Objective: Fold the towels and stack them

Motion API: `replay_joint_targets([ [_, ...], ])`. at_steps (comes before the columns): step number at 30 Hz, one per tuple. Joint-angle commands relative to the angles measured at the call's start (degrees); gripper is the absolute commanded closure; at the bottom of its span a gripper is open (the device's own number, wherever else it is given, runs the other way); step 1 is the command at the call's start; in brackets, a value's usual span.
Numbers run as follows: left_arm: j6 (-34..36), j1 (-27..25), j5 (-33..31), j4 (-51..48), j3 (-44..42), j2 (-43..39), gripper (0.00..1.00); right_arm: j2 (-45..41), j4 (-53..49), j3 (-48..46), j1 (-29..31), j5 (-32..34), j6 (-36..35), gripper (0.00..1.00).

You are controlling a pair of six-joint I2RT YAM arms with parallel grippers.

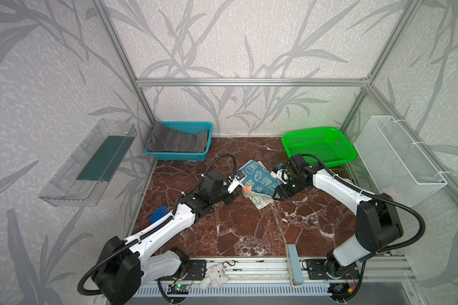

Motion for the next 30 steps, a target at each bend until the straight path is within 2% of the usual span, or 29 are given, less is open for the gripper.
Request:
replay_joint_targets([
  [1,0.4,0.3,2.3,-1.3,-0.8,1.0,1.00,-2.9,-0.6,1.1,1.9,5.2,-3.4,0.28],
  [8,0.5,0.4,2.1,0.3,-1.7,2.2,1.00,-8.3,4.3,-6.4,8.8,12.5,-11.9,0.27],
  [15,0.8,0.6,2.0,0.1,-2.0,1.6,1.00,-12.5,18.0,-15.5,8.9,19.4,-19.5,0.29],
  [20,0.8,0.6,2.4,0.3,-2.2,1.8,1.00,-10.4,23.9,-17.0,8.6,17.7,-25.5,0.31],
  [22,0.7,0.7,2.3,0.4,-2.3,1.7,1.00,-8.8,24.3,-16.4,8.6,17.3,-25.9,0.37],
  [27,0.5,0.8,1.8,0.0,-2.4,1.2,1.00,-6.8,27.5,-16.1,8.6,15.1,-25.7,0.60],
  [28,0.6,0.7,1.5,-0.1,-2.4,1.0,1.00,-6.7,27.3,-15.8,8.6,14.7,-25.7,0.68],
  [30,0.7,0.8,1.1,-0.1,-2.4,0.6,1.00,-6.4,26.2,-15.0,8.6,14.3,-26.2,0.90],
])
